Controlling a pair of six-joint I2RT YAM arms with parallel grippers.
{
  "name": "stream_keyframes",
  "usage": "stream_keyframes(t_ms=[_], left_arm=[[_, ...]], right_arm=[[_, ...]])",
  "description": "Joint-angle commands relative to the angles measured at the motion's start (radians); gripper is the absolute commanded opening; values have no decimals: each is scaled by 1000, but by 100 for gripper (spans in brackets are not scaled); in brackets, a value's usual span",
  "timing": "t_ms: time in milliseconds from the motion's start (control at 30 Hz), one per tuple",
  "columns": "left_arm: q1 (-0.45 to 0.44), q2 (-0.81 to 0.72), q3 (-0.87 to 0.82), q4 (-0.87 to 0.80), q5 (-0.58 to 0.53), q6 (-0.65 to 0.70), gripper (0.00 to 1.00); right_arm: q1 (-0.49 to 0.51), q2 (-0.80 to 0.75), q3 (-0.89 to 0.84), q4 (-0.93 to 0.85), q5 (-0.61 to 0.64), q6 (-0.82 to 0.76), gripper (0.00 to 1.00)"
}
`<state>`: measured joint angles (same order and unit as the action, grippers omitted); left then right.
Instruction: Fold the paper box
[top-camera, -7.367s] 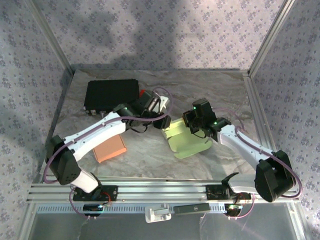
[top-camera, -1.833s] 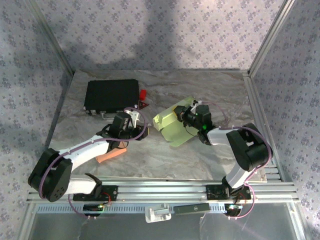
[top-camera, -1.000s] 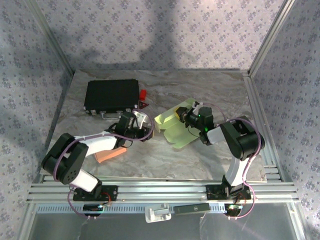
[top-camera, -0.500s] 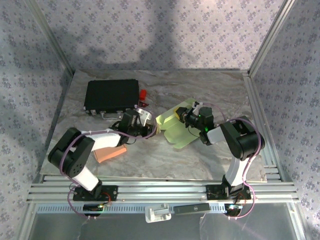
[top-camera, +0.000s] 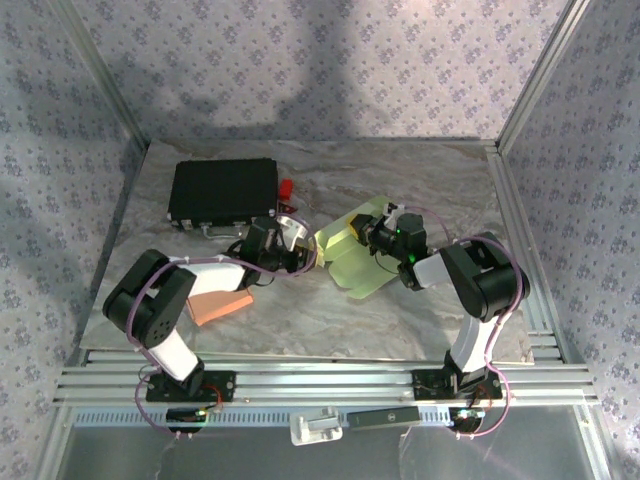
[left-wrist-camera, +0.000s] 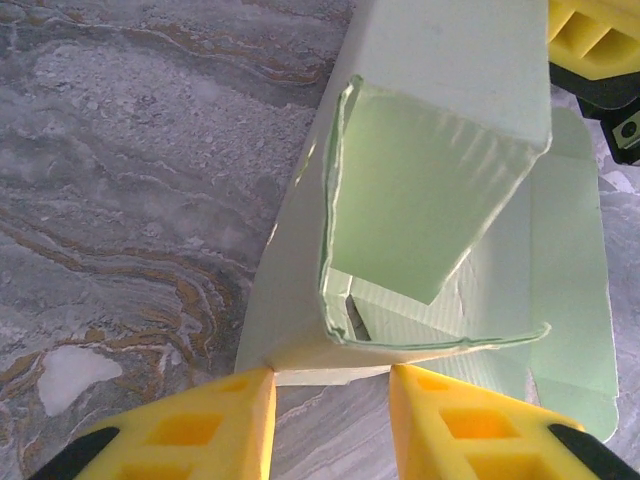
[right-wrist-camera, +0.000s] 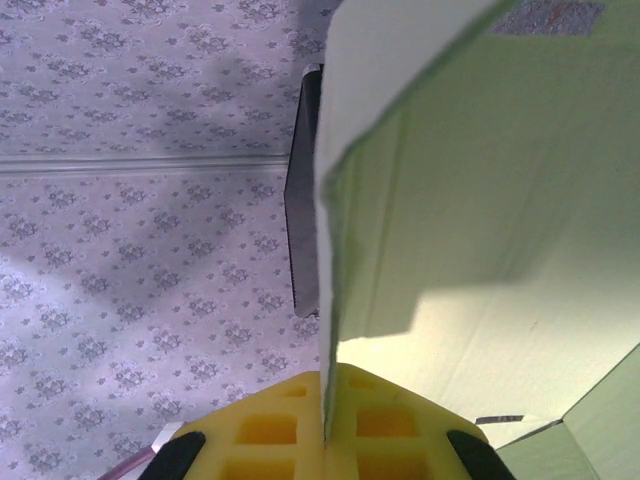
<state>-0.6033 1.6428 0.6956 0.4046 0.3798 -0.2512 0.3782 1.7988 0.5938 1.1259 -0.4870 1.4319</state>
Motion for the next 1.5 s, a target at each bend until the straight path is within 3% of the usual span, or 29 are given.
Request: stream_keyframes(t_ms=[0,300,433,967,1467], left_arm=[[-20,14,43,31,32,36,33],[-49,4,35,42,-14,60,30],[-42,5,18,24,-84,65,36],[-5,-59,-27,-66,-121,179,43],[21,33,48,9,18,228,45]], right_arm=[[7,-20,19,-15,-16,-1,0],[7,-22,23,-3,-19,17,0],[4,-33,23,-14,-18,17,0],[1,-53,23,-40,-29,12,0],[7,-50,41,-57,-33,12,0]])
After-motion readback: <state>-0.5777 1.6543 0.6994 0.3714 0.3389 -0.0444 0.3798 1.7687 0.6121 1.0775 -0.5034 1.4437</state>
